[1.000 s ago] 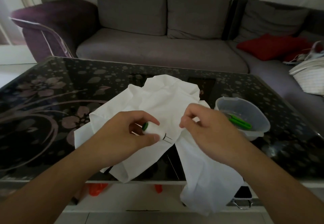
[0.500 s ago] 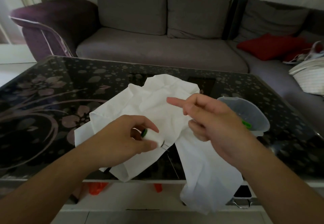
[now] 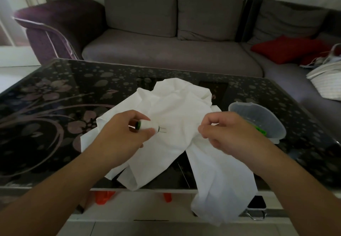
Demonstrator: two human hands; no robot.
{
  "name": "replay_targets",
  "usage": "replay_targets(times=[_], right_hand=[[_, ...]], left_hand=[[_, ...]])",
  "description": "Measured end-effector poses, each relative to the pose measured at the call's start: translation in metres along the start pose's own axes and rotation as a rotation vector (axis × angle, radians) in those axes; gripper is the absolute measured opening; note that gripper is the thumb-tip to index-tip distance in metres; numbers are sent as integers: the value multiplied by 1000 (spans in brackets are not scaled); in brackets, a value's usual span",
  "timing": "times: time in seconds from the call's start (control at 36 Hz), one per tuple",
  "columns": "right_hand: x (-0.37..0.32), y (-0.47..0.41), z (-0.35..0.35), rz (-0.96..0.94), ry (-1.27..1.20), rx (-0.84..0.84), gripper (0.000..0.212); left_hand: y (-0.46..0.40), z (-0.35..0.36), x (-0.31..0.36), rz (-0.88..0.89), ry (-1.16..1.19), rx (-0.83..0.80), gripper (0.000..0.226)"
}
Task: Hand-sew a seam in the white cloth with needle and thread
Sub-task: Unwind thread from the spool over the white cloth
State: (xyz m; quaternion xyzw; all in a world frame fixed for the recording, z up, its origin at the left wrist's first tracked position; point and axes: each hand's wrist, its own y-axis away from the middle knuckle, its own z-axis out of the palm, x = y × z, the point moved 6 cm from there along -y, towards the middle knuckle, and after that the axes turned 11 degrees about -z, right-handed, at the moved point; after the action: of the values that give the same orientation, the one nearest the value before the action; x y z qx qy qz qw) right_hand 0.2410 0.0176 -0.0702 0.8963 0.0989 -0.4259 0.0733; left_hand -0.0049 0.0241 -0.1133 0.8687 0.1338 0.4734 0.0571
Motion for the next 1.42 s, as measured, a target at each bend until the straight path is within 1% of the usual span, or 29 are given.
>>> replay_targets(times=[0.03, 0.08, 0.17, 0.22, 0.28, 0.33, 0.39, 0.47, 0.5, 0.58, 0.69, 0.75, 0.81, 0.86, 0.94, 0.97, 1.03, 1.06, 1.11, 1.17, 1.25, 1.36, 1.42], right_hand=[[3, -2, -3, 5, 114, 31, 22], [8, -3, -7, 21, 209, 54, 21], [14, -2, -7, 69, 217, 39, 22], [13, -1, -8, 68, 230, 55, 23], [10, 0, -14, 45, 210, 117, 26], [9, 2, -21, 31, 149, 181, 28], [9, 3, -27, 43, 59, 247, 27], [16, 2, -32, 98, 25, 358, 29], [18, 2, -33, 115, 34, 381, 31], [22, 2, -33, 170, 69, 423, 30], [28, 2, -41, 245, 6, 486, 26], [29, 4, -45, 255, -23, 509, 27], [32, 7, -48, 257, -71, 560, 22], [35, 8, -52, 272, -88, 616, 19], [32, 9, -55, 325, -113, 656, 16], [31, 10, -56, 326, -146, 658, 19], [26, 10, -57, 231, -245, 649, 38], [23, 10, -56, 179, -278, 646, 39], [23, 12, -53, 182, -260, 649, 24], [28, 13, -52, 237, -159, 677, 24], [28, 11, -51, 174, -137, 689, 15], [20, 10, -49, 90, -130, 673, 11], [10, 9, -44, 34, -147, 637, 6]], left_hand=[[0, -2, 1, -8, 17, 30, 23], [0, -7, 1, -38, 79, 74, 23], [-1, -13, -1, -87, 159, 81, 25], [0, -12, 0, -91, 133, 74, 27], [2, -10, 2, -92, 109, 51, 29], [1, -9, 1, -112, 141, 6, 29], [-2, -9, -2, -158, 255, -59, 29], [-3, -6, -7, -252, 524, -161, 42], [-1, -4, -6, -271, 595, -189, 41], [4, 0, -1, -286, 721, -223, 24], [1, -5, -4, -318, 710, -163, 29], [-2, -9, -7, -317, 669, -147, 29], [-5, -13, -11, -314, 630, -127, 28], [-8, -17, -15, -321, 609, -90, 30], [-12, -23, -20, -334, 600, -19, 30], [-14, -25, -22, -339, 607, 13, 30], [-14, -28, -25, -346, 607, 76, 29], [-13, -29, -25, -343, 598, 104, 28], [-11, -30, -23, -323, 566, 145, 23], [-10, -28, -21, -305, 559, 153, 19], [-9, -25, -18, -270, 636, 93, 19], [-5, -17, -9, -164, 684, -105, 13], [2, -11, 0, -119, 688, -197, 16]])
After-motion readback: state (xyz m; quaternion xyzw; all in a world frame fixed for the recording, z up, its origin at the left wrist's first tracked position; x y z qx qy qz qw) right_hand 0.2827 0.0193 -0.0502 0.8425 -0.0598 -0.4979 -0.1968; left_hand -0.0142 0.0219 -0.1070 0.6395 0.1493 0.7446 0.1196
